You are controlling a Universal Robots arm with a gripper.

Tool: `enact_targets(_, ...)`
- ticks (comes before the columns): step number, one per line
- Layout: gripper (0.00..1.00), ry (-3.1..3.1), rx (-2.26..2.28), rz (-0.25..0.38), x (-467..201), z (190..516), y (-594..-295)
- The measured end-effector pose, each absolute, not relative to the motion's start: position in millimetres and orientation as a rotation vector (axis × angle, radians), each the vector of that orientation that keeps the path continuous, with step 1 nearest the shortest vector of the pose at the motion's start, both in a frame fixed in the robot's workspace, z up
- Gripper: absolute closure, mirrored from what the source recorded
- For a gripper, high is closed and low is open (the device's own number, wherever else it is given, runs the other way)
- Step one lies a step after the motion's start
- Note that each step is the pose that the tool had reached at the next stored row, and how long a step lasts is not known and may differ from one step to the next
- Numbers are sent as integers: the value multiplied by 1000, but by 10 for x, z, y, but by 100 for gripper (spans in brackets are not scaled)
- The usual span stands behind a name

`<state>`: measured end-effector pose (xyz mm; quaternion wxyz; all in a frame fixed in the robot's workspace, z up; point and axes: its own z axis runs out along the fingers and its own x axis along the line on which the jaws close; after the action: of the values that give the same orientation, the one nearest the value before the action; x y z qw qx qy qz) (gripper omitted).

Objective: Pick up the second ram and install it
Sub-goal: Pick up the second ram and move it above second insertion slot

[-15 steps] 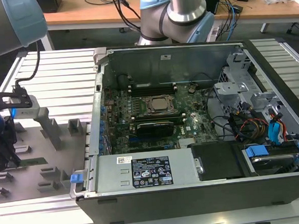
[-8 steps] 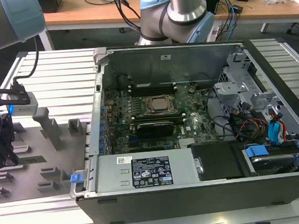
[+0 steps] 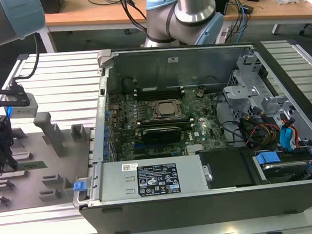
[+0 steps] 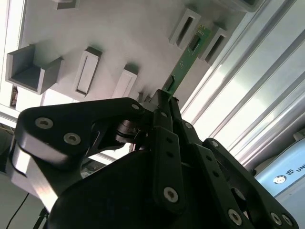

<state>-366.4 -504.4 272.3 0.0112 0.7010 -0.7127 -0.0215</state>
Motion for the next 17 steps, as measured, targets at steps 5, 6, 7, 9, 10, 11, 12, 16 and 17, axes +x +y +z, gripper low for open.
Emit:
enact_targets(5, 86, -2223, 2187, -67, -3664, 2823, -5044)
enact_targets(6, 86, -2223, 2187, -67, -3664, 2850, -5044)
enact_targets(7, 86, -2223, 2187, -67, -3663, 2890, -5044)
enact_targets(9, 86, -2223, 2187, -67, -3663, 2923, -5044)
enact_targets(10, 86, -2223, 2187, -67, -3663, 2934, -5044)
enact_targets(11, 86, -2223, 2187, -67, -3664, 2945, -5044)
enact_targets(12, 86, -2223, 2187, -67, -3664, 2963, -5044)
enact_targets(16, 86, -2223, 2187, -67, -3664, 3052, -5044)
enact_targets(17, 86, -2223, 2187, -67, -3664, 3066, -5044)
